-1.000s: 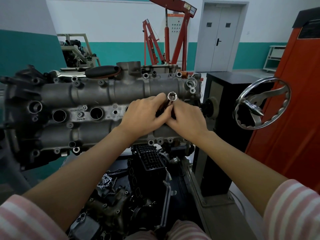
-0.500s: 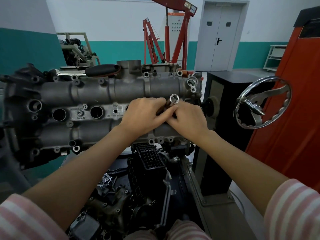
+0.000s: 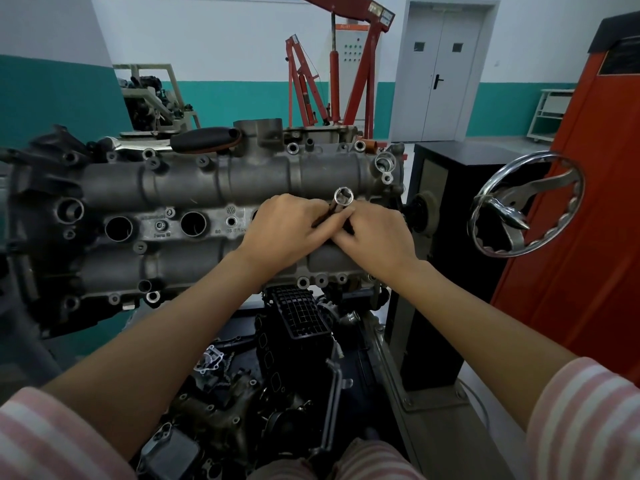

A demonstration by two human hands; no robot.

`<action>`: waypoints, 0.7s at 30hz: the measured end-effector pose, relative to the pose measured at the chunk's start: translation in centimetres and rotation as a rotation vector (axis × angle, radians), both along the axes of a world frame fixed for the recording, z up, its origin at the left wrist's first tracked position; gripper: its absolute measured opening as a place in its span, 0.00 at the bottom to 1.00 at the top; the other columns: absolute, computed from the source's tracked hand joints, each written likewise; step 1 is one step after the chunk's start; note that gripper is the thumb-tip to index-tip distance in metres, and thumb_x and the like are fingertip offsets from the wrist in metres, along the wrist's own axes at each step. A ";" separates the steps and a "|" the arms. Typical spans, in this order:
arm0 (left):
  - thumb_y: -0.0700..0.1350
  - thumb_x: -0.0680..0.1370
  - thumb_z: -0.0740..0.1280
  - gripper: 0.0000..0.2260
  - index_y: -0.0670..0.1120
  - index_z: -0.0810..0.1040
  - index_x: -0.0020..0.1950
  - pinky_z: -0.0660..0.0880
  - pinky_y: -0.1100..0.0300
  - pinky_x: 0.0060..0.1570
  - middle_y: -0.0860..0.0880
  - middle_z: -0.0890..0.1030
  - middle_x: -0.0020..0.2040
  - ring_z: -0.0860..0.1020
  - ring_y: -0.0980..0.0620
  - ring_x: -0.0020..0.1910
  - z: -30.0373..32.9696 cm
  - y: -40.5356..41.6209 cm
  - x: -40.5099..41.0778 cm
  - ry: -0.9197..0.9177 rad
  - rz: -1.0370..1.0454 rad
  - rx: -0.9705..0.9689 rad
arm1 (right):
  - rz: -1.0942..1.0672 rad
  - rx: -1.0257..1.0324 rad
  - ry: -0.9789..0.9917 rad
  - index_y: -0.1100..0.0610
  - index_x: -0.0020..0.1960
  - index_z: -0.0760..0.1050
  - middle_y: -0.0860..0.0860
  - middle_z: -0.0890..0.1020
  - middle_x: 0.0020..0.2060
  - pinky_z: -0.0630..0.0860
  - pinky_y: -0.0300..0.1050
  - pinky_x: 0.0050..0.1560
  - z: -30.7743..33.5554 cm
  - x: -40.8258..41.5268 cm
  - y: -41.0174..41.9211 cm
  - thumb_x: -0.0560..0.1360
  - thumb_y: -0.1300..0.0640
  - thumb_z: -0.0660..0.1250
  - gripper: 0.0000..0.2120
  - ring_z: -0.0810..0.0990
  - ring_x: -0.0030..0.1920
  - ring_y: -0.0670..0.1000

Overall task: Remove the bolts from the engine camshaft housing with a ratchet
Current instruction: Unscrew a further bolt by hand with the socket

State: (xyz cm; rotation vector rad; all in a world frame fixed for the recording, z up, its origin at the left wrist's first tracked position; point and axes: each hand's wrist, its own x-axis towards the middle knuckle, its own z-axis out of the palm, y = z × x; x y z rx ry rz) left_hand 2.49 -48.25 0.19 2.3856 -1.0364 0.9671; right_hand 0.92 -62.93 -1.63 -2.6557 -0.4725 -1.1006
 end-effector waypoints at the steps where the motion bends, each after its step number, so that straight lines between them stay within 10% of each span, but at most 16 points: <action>1: 0.60 0.77 0.55 0.28 0.38 0.75 0.33 0.63 0.57 0.28 0.44 0.75 0.25 0.72 0.47 0.25 0.0 0.0 -0.1 -0.006 0.009 0.013 | 0.009 -0.002 -0.009 0.58 0.44 0.76 0.52 0.79 0.35 0.63 0.42 0.32 0.0 -0.1 0.0 0.76 0.49 0.62 0.12 0.78 0.35 0.52; 8: 0.55 0.76 0.53 0.17 0.42 0.70 0.43 0.63 0.60 0.27 0.55 0.69 0.31 0.70 0.50 0.26 0.1 -0.2 -0.4 -0.029 -0.048 -0.029 | 0.020 -0.010 0.014 0.61 0.54 0.67 0.53 0.79 0.39 0.71 0.46 0.31 0.3 -0.2 0.1 0.75 0.43 0.51 0.22 0.78 0.35 0.54; 21: 0.59 0.76 0.53 0.22 0.40 0.71 0.41 0.67 0.57 0.26 0.48 0.73 0.28 0.72 0.48 0.26 0.1 0.0 -0.3 -0.028 -0.056 -0.034 | 0.010 0.009 0.021 0.58 0.44 0.72 0.47 0.71 0.33 0.66 0.43 0.31 0.1 -0.1 0.1 0.76 0.47 0.57 0.15 0.75 0.33 0.51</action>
